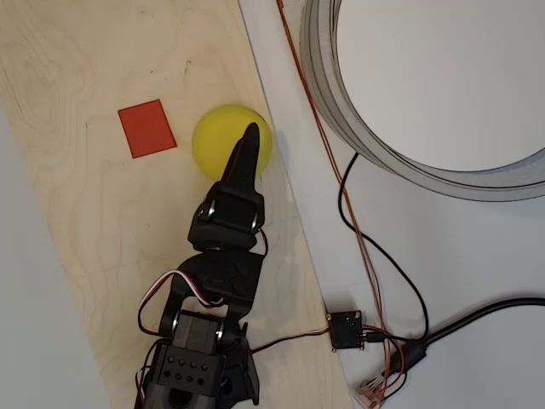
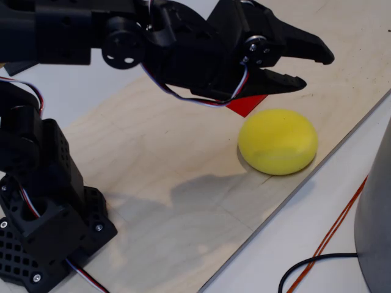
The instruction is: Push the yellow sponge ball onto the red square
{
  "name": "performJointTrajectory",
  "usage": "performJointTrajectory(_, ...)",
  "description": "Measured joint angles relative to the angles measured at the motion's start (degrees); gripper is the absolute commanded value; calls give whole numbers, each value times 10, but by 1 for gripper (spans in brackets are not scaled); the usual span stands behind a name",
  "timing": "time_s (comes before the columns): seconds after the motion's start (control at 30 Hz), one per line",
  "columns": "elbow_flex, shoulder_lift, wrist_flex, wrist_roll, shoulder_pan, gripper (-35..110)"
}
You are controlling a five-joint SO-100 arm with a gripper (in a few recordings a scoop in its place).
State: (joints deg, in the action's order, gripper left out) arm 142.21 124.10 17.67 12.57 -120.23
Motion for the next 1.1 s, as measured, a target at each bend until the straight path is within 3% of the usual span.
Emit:
performJointTrajectory(0.5, -9, -11, 72, 11, -10, 16)
performJointTrajectory(1.1, -112, -198, 71, 40, -11, 17)
